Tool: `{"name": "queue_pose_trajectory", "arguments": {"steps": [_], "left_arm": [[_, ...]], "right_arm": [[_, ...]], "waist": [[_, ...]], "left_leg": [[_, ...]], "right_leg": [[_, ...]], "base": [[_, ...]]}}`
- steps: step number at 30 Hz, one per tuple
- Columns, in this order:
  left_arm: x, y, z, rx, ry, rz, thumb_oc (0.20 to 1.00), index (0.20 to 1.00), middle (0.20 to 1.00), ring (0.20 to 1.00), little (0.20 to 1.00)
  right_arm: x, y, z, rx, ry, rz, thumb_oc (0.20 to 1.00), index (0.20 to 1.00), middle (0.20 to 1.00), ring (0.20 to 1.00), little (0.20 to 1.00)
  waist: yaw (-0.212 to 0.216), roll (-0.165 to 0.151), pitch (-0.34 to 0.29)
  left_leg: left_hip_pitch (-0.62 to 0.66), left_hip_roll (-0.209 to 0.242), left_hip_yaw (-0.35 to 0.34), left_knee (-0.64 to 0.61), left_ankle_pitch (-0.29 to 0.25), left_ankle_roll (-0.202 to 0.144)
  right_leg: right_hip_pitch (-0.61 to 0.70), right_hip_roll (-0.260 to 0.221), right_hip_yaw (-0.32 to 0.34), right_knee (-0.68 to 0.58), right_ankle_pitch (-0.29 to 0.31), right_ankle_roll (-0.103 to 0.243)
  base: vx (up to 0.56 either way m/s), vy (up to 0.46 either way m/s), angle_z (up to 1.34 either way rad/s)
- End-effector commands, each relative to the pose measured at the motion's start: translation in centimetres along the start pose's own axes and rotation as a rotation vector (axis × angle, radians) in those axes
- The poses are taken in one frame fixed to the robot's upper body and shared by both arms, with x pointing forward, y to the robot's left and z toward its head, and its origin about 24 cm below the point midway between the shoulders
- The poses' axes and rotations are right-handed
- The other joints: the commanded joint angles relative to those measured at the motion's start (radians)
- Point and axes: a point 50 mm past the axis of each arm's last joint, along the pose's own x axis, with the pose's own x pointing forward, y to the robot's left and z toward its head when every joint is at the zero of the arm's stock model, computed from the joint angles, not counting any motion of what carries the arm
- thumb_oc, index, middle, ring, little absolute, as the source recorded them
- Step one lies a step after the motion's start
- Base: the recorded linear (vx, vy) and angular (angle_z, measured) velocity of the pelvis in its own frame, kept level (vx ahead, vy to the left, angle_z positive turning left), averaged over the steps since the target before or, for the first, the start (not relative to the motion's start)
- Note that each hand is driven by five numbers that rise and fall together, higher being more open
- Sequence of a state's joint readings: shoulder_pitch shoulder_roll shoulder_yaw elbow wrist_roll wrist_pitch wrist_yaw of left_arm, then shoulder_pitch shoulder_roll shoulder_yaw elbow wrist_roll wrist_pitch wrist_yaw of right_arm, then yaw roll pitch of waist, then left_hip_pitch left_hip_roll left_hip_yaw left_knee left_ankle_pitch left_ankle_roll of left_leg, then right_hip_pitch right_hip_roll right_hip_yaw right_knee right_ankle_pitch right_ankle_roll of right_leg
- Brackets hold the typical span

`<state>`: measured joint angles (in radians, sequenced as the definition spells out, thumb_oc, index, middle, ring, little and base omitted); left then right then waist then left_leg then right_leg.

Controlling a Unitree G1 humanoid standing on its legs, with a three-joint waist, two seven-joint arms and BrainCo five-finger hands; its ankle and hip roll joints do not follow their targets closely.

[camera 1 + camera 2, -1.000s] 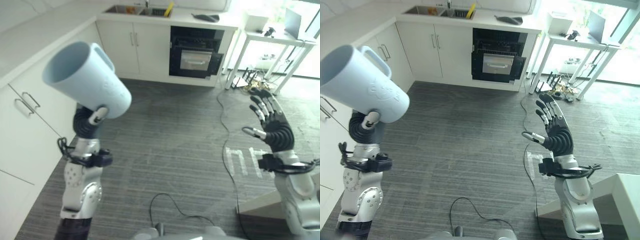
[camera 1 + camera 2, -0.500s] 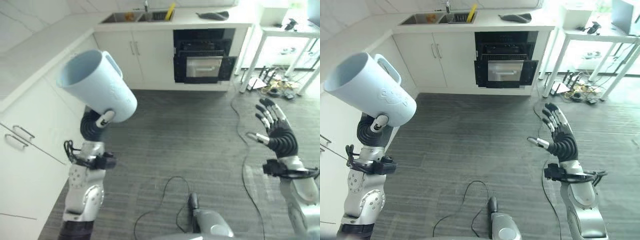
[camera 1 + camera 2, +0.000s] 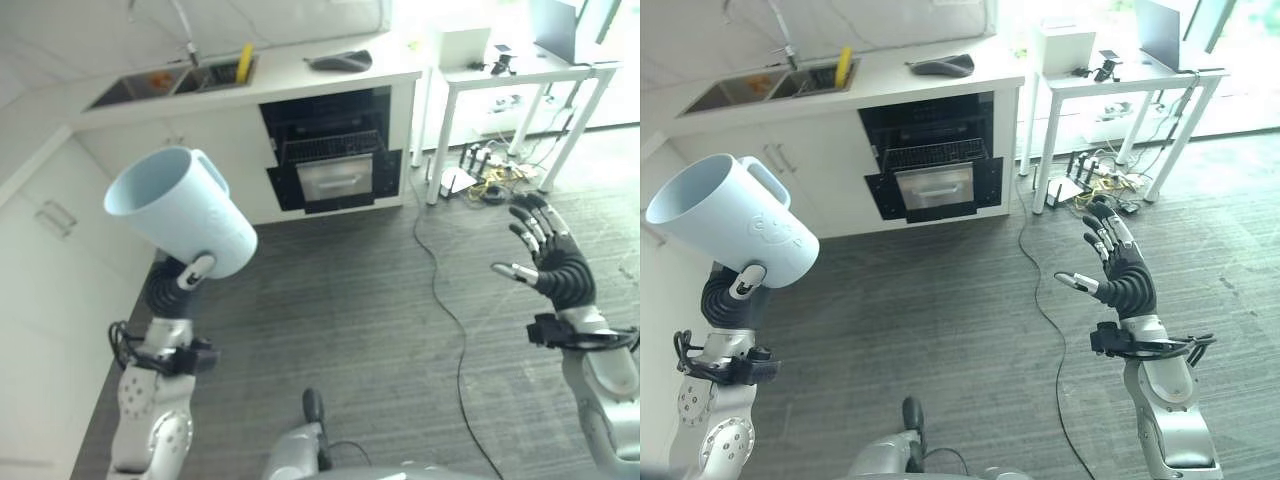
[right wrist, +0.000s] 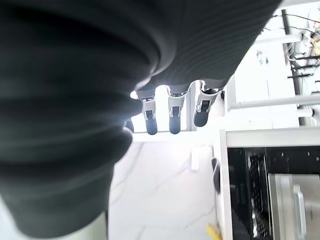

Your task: Place the dishes in the dishwasher.

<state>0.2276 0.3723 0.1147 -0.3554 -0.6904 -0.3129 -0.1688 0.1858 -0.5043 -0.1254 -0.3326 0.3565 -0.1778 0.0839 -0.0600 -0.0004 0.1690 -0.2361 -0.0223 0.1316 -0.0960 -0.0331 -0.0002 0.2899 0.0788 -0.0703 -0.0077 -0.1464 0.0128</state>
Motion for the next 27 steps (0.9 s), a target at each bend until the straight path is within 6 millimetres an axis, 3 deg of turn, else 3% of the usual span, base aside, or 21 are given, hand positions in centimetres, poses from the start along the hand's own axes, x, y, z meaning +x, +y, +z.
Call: {"name": "queue_pose_trajectory", "arguments": {"steps": [1, 5, 8, 10, 13, 14, 15, 17, 19, 21, 23, 27], "left_arm": [[1.8, -1.2, 2.6, 0.028, -0.196, -0.108, 0.2, 0.2, 0.2, 0.2, 0.2], [2.2, -1.2, 2.9, 0.034, -0.214, -0.089, 0.2, 0.2, 0.2, 0.2, 0.2], [3.3, -1.8, 3.1, 0.044, -0.222, -0.121, 0.2, 0.2, 0.2, 0.2, 0.2], [3.9, -2.1, 3.1, 0.054, -0.208, -0.145, 0.2, 0.2, 0.2, 0.2, 0.2], [4.0, -2.1, 3.1, 0.064, -0.197, -0.164, 0.2, 0.2, 0.2, 0.2, 0.2], [4.0, -2.1, 3.1, 0.071, -0.193, -0.168, 0.2, 0.2, 0.2, 0.2, 0.2], [4.2, -2.1, 3.0, 0.079, -0.193, -0.156, 0.2, 0.2, 0.2, 0.2, 0.2], [4.7, -2.0, 3.1, 0.069, -0.197, -0.146, 0.2, 0.2, 0.2, 0.2, 0.2], [4.8, -1.9, 3.3, 0.053, -0.204, -0.149, 0.2, 0.2, 0.2, 0.2, 0.2], [4.5, -2.0, 3.1, 0.051, -0.201, -0.157, 0.2, 0.2, 0.2, 0.2, 0.2], [4.2, -2.2, 3.0, 0.049, -0.195, -0.166, 0.2, 0.2, 0.2, 0.2, 0.2], [4.0, -2.5, 3.3, -0.001, -0.197, -0.164, 0.2, 0.2, 0.2, 0.2, 0.2]], "right_arm": [[1.0, -0.1, 2.8, -0.011, -0.152, 0.033, 1.0, 1.0, 1.0, 1.0, 1.0], [1.1, 0.4, 3.0, 0.014, -0.165, 0.058, 1.0, 1.0, 1.0, 1.0, 1.0], [1.3, 0.9, 3.1, 0.023, -0.176, 0.051, 1.0, 1.0, 1.0, 1.0, 1.0], [1.5, 1.0, 3.2, 0.04, -0.183, 0.029, 1.0, 1.0, 1.0, 1.0, 1.0], [1.5, 1.3, 3.0, 0.055, -0.186, 0.021, 1.0, 1.0, 1.0, 1.0, 1.0], [1.4, 1.6, 2.8, 0.062, -0.181, 0.024, 1.0, 1.0, 1.0, 1.0, 1.0], [1.6, 2.2, 2.4, 0.061, -0.171, 0.042, 1.0, 1.0, 1.0, 1.0, 1.0], [1.7, 2.4, 2.1, 0.055, -0.161, 0.052, 1.0, 1.0, 1.0, 1.0, 1.0], [1.2, 1.6, 2.1, 0.043, -0.156, 0.041, 1.0, 1.0, 1.0, 1.0, 1.0], [0.6, 0.7, 2.3, 0.04, -0.158, 0.028, 1.0, 1.0, 1.0, 1.0, 1.0], [0.3, 0.5, 2.4, 0.034, -0.153, 0.021, 1.0, 1.0, 1.0, 1.0, 1.0], [0.9, 0.6, 2.8, 0.026, -0.15, 0.014, 1.0, 1.0, 1.0, 1.0, 1.0]], "waist": [[0.022, 0.002, -0.002], [0.031, 0.004, -0.022], [0.042, -0.014, -0.052], [0.051, -0.032, -0.068], [0.052, -0.035, -0.075], [0.052, -0.031, -0.075], [0.047, -0.022, -0.069], [0.043, -0.019, -0.062], [0.022, -0.016, -0.043], [-0.012, -0.014, -0.028], [-0.041, -0.017, -0.02], [-0.034, -0.027, -0.035]], "left_leg": [[0.083, 0.086, -0.024, 0.009, 0.188, -0.1], [0.137, 0.078, -0.016, 0.009, 0.178, -0.076], [0.168, 0.055, -0.002, 0.009, 0.15, -0.035], [0.188, 0.024, -0.026, 0.009, 0.134, -0.006], [0.207, -0.003, -0.043, 0.009, 0.122, 0.016], [0.223, -0.009, -0.046, 0.009, 0.111, 0.023], [0.25, -0.01, -0.045, 0.009, 0.096, 0.026], [0.267, -0.012, -0.053, 0.009, 0.092, 0.024], [0.314, -0.011, -0.079, 0.009, 0.066, 0.018], [0.342, -0.009, -0.097, 0.009, 0.047, 0.022], [0.374, -0.012, -0.108, 0.009, 0.016, 0.03], [0.394, 0.001, -0.098, 0.009, -0.009, 0.021]], "right_leg": [[-0.046, -0.044, 0.076, -0.08, 0.09, 0.042], [0.009, -0.074, 0.077, -0.079, 0.066, 0.06], [0.011, -0.099, 0.053, -0.013, 0.041, 0.084], [-0.047, -0.119, 0.035, 0.127, 0.083, 0.113], [-0.125, -0.103, 0.033, 0.312, 0.136, 0.143], [-0.183, -0.094, 0.024, 0.427, 0.172, 0.15], [-0.256, -0.103, -0.002, 0.455, 0.168, 0.138], [-0.265, -0.109, -0.031, 0.377, 0.127, 0.121], [-0.276, -0.116, -0.047, 0.212, 0.11, 0.1], [-0.3, -0.103, 0.017, 0.1, 0.152, 0.095], [-0.347, -0.102, 0.075, 0.08, 0.212, 0.112], [-0.293, -0.107, 0.058, -0.025, 0.228, 0.103]], "base": [[0.36, 0.253, -0.82], [0.31, 0.264, -0.41], [0.28, 0.265, -0.38], [0.25, 0.256, 0.36], [0.16, 0.181, 0.67], [0.2, 0.235, 0.61], [0.2, 0.194, 0.36], [0.19, 0.052, -0.13], [0.23, -0.057, 0.12], [0.18, -0.095, 0.21], [0.25, -0.155, 0.62], [0.23, -0.297, 0.63]]}}
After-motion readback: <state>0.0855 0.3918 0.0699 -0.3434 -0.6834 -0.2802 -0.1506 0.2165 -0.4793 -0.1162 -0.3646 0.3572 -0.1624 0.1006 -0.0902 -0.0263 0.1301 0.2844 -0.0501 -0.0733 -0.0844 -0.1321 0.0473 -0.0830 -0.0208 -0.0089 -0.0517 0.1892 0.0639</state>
